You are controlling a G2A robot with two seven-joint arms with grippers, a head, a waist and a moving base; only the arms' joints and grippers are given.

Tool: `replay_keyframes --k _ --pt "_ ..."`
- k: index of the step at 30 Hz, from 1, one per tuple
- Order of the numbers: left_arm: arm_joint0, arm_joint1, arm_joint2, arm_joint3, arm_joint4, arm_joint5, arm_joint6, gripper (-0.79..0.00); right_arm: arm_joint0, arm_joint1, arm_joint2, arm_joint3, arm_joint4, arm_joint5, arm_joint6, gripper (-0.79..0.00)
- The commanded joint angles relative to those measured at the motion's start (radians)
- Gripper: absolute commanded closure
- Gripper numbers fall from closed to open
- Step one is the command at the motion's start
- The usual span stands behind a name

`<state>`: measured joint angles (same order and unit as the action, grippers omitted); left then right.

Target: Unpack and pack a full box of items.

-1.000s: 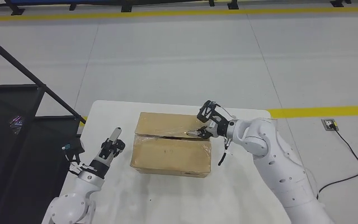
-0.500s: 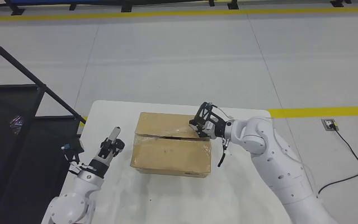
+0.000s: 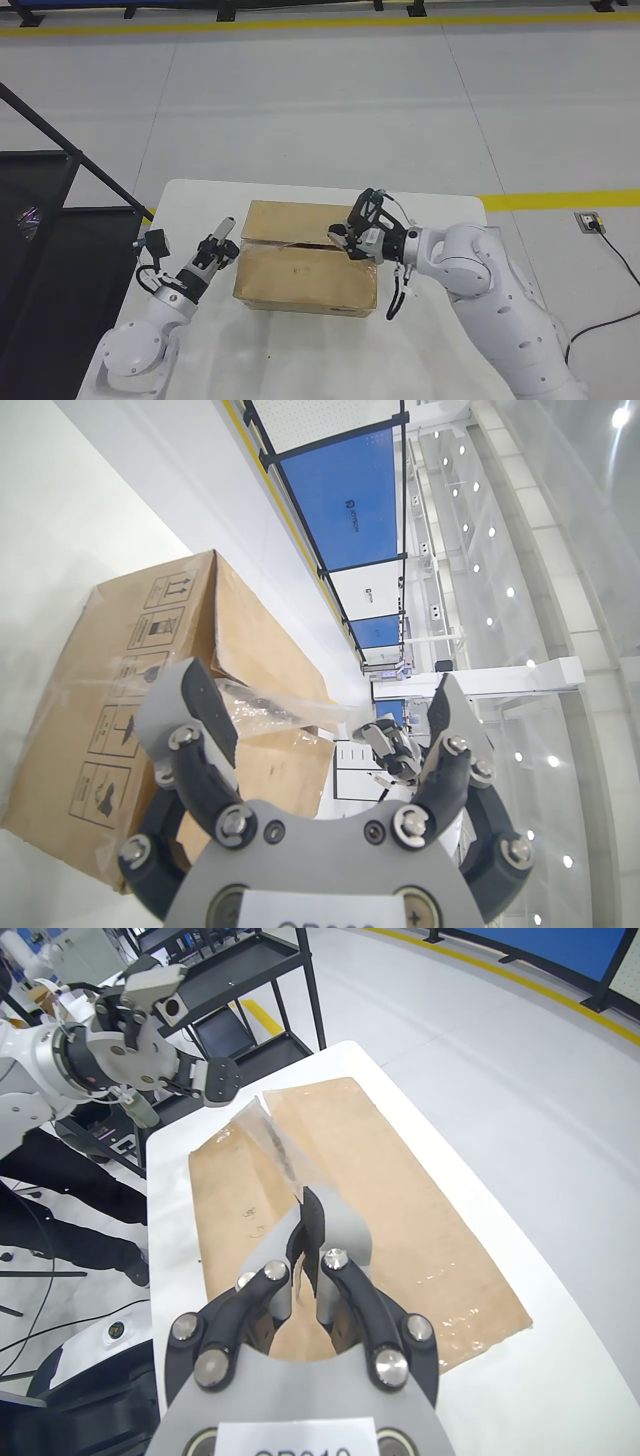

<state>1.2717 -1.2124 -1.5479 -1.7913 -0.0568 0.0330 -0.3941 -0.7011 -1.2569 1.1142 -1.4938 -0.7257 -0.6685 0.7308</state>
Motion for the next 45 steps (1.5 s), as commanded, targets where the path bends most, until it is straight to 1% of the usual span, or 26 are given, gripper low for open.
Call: replay_keyframes --k 1,7,13,22,30,34,36,40,45 --pt "-0.009 0.0 0.01 0.009 0.005 -0.002 -0.008 -0.785 -0.016 0.004 0.003 -0.027 0.012 0.008 0.014 0.0" --pt "-0.032 0.0 0.033 0.025 0.008 0.0 -0.018 -0.785 -0.051 0.013 0.006 -0.087 0.024 0.054 0.052 0.0" --pt "-0.069 -0.003 0.069 0.053 0.015 0.012 -0.019 -0.785 -0.086 0.019 0.008 -0.126 -0.002 0.128 0.069 0.0" --pt "-0.111 -0.007 0.119 0.085 0.028 0.024 -0.016 -0.785 -0.099 0.024 0.007 -0.112 0.001 0.178 0.061 0.0" --pt "-0.13 -0.009 0.14 0.096 0.033 0.03 -0.013 -0.785 -0.085 0.024 -0.005 -0.09 -0.018 0.227 0.061 0.0" --pt "-0.135 -0.01 0.149 0.103 0.038 0.03 -0.013 -0.785 -0.079 0.025 -0.007 -0.082 -0.02 0.241 0.065 -0.151" --pt "-0.137 -0.01 0.153 0.108 0.04 0.031 -0.012 -0.785 -0.077 0.026 -0.008 -0.079 -0.02 0.245 0.068 -0.212" --pt "-0.14 -0.011 0.16 0.113 0.043 0.031 -0.01 -0.785 -0.076 0.029 -0.003 -0.079 -0.024 0.255 0.071 -0.262" --pt "-0.143 -0.011 0.163 0.117 0.041 0.031 -0.011 -0.785 -0.094 0.036 0.025 -0.109 -0.043 0.286 0.058 -0.286"
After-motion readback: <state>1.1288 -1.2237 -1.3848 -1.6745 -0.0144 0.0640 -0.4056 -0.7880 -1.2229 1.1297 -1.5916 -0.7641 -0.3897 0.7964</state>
